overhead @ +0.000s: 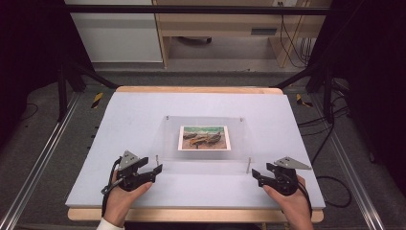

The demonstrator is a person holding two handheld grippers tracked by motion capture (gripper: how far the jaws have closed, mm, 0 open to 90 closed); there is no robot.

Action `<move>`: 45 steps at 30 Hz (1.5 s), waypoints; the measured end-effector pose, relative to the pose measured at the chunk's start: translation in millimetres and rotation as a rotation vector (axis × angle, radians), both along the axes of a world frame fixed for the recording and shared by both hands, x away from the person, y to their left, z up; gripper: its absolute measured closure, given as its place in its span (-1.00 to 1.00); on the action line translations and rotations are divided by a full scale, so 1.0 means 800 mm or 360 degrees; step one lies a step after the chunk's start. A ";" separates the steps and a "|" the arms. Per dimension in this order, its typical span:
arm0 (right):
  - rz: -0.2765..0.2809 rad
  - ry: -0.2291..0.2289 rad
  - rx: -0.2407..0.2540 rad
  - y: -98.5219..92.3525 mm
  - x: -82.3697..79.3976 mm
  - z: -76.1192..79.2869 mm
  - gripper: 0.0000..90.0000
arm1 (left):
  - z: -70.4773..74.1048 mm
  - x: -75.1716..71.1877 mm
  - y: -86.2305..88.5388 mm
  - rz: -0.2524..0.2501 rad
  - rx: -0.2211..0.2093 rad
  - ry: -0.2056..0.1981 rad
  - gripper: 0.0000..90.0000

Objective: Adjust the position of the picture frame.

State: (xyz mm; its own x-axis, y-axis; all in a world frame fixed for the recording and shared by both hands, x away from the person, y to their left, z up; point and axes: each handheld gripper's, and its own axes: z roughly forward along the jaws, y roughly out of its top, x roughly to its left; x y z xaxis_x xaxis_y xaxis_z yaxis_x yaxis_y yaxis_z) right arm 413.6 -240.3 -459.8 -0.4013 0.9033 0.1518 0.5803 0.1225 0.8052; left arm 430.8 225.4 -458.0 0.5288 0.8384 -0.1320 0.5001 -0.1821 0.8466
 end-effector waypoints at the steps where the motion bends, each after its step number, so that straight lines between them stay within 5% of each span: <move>1: 0.0000 0.0000 0.0000 0.000 0.000 0.000 -0.30 | 0.000 0.000 0.000 0.0000 0.0000 0.0000 -0.41; 7: 0.0014 -0.0070 0.0110 -0.005 0.006 0.016 -0.61 | 0.016 0.000 0.007 -0.0079 -0.0069 -0.0020 -0.67; 11: 0.0045 -0.0054 0.0221 0.009 0.035 0.036 -0.54 | 0.024 0.023 0.009 -0.0108 -0.0124 0.0020 -0.74; 19: 0.0076 0.0052 0.0157 0.027 0.086 0.036 -0.37 | 0.024 0.074 -0.006 -0.0126 -0.0098 0.0111 -0.57; 24: 0.0041 0.0112 0.0217 0.018 0.086 0.023 -0.34 | 0.015 0.084 -0.010 -0.0109 -0.0170 0.0148 -0.52; 27: 0.0054 0.0134 0.0237 0.018 0.086 0.018 -0.34 | 0.010 0.083 -0.012 -0.0107 -0.0137 0.0179 -0.55; 34: 0.0086 0.0187 0.0314 0.028 0.094 0.010 -0.34 | 0.000 0.090 -0.002 -0.0117 -0.0288 0.0274 -0.55; 45: 0.0069 0.0247 0.0395 0.026 0.098 0.005 -0.40 | -0.004 0.097 0.000 -0.0116 -0.0331 0.0330 -0.57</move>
